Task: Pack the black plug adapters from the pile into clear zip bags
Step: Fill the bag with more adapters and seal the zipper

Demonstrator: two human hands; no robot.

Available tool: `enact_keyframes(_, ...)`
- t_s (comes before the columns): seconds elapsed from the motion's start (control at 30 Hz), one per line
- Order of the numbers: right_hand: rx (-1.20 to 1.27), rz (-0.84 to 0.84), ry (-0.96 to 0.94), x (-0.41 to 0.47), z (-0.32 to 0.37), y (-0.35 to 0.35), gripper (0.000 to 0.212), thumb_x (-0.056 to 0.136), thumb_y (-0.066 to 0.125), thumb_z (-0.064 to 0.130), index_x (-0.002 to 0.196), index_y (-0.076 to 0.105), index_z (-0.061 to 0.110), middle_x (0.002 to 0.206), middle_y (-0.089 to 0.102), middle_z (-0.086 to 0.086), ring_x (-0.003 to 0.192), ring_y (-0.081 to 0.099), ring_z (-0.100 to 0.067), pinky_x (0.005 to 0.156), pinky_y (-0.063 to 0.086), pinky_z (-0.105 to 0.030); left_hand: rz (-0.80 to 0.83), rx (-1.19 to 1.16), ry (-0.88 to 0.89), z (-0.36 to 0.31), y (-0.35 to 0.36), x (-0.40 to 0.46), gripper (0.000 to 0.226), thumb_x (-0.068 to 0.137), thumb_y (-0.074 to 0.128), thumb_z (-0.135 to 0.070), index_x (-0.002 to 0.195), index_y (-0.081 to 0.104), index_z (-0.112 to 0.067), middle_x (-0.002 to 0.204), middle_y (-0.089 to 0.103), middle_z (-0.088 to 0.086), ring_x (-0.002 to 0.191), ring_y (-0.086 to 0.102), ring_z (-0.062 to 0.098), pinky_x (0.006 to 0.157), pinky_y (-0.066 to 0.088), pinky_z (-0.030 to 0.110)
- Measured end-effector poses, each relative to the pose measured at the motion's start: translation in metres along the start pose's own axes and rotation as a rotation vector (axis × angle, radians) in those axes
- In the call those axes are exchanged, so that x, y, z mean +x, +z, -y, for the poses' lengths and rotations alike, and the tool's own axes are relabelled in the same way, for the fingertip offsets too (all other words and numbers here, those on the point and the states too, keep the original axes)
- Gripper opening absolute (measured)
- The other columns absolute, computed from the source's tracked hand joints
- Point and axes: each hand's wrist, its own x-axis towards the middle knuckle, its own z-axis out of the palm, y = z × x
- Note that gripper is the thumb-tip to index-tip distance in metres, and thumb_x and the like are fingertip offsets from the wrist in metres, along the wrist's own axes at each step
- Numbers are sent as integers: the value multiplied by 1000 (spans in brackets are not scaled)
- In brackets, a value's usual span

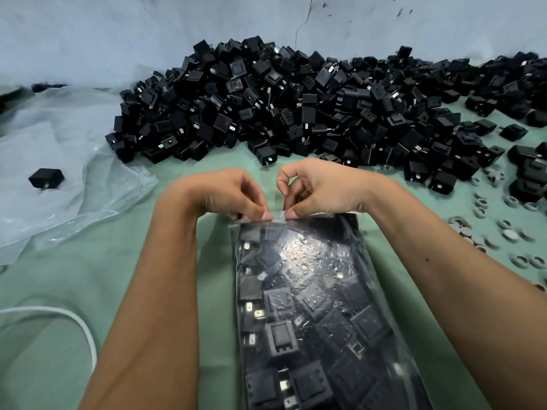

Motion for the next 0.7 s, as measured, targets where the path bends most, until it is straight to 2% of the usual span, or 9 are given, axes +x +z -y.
enact_keyframes(0.1, 3, 8, 12, 4, 2, 3, 27, 85, 80, 1, 101, 63, 14, 88, 79, -5, 77, 71, -15, 75, 56, -29, 31, 14, -18, 1, -3, -3, 10, 87, 79, -7, 80, 81, -14, 71, 67, 8, 61, 54, 12, 61, 45, 22)
enact_keyframes(0.23, 1, 13, -14, 11, 5, 13, 23, 85, 82, 4, 99, 67, 16, 89, 80, -6, 77, 72, -12, 79, 56, -29, 47, -8, 10, 1, -1, -3, 8, 89, 76, -8, 84, 76, -3, 55, 59, 2, 50, 48, 10, 57, 41, 22)
enact_keyframes(0.37, 36, 11, -26, 12, 3, 12, 23, 86, 80, 0, 96, 62, 10, 88, 78, -14, 76, 70, -19, 73, 54, -32, 41, -61, 0, 2, -1, -4, 7, 89, 76, -9, 87, 76, -2, 64, 57, 14, 52, 47, 15, 54, 40, 21)
enact_keyframes(0.47, 25, -48, -1, 8, 0, 9, 24, 85, 84, 8, 96, 63, 13, 86, 78, -11, 71, 68, -15, 67, 53, -28, 54, -62, -95, 4, -7, -7, 7, 90, 74, -4, 96, 77, -6, 68, 67, 5, 56, 58, 9, 54, 50, 18)
enact_keyframes(0.53, -22, -49, 58, 0, -6, 1, 21, 85, 84, 15, 99, 68, 13, 83, 78, -6, 69, 68, -11, 65, 53, -24, 64, -71, -126, 7, -10, -9, 11, 91, 72, -1, 100, 77, -4, 74, 70, 5, 59, 62, 7, 56, 52, 17)
enact_keyframes(0.63, -9, 38, 142, -13, -12, -20, 18, 88, 80, 8, 104, 71, 10, 81, 78, -1, 72, 71, -7, 63, 53, -16, 32, -70, -94, 8, -7, -15, 7, 90, 73, -2, 94, 77, -6, 71, 71, 1, 57, 61, 5, 55, 50, 16)
enact_keyframes(0.7, -2, 76, 160, -16, -15, -29, 17, 88, 78, 2, 103, 71, 9, 82, 78, -4, 74, 71, -10, 66, 55, -16, -3, -73, -51, 9, -3, -16, 5, 88, 75, -3, 88, 77, -8, 65, 69, 0, 56, 59, 8, 55, 48, 18)
